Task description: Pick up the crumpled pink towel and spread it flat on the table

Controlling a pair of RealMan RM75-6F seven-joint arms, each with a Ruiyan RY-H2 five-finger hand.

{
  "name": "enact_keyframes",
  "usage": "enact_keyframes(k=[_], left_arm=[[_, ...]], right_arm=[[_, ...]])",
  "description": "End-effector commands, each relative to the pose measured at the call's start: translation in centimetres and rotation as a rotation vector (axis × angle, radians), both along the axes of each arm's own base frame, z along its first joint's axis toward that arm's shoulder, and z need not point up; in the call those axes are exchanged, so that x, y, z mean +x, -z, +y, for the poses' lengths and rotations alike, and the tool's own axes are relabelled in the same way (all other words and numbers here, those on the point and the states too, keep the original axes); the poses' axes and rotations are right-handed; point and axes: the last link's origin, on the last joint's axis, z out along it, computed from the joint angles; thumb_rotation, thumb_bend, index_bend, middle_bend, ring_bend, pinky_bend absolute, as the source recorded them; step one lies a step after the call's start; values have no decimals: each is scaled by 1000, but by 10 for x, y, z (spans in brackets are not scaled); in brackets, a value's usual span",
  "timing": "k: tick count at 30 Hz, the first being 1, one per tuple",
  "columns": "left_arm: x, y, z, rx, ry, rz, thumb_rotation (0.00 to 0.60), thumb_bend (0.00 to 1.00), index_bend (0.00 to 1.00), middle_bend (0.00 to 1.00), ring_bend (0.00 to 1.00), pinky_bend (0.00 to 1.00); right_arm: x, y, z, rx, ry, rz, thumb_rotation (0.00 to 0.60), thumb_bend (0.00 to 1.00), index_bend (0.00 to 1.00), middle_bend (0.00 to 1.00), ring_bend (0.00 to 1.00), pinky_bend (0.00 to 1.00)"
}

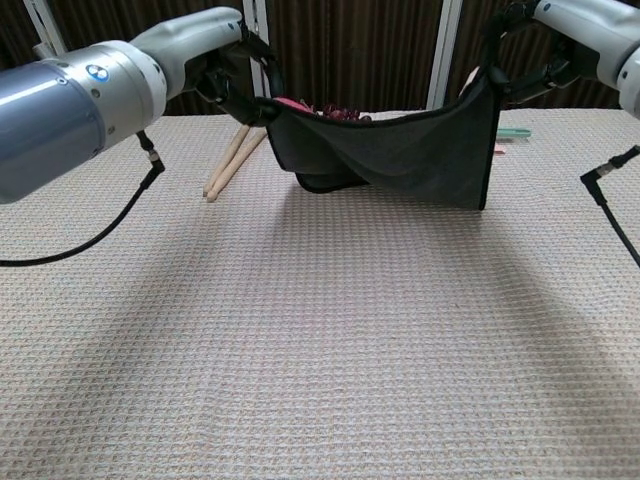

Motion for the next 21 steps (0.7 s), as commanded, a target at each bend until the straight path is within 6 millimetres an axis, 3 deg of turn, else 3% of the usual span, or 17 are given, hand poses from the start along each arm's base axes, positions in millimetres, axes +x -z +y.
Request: enact_keyframes(k=[1,21], left_arm=[[-9,3,-10,-21,-6,16,600,523,626,215,7,123],[-34,14,-38,-88,-28,16,600,524,627,215,7,123]], right_arm=[[-3,4,7,12,4,0,600,561,539,182,138,16],[-16,21,38,64,14,-4,600,561,539,182,138,16]])
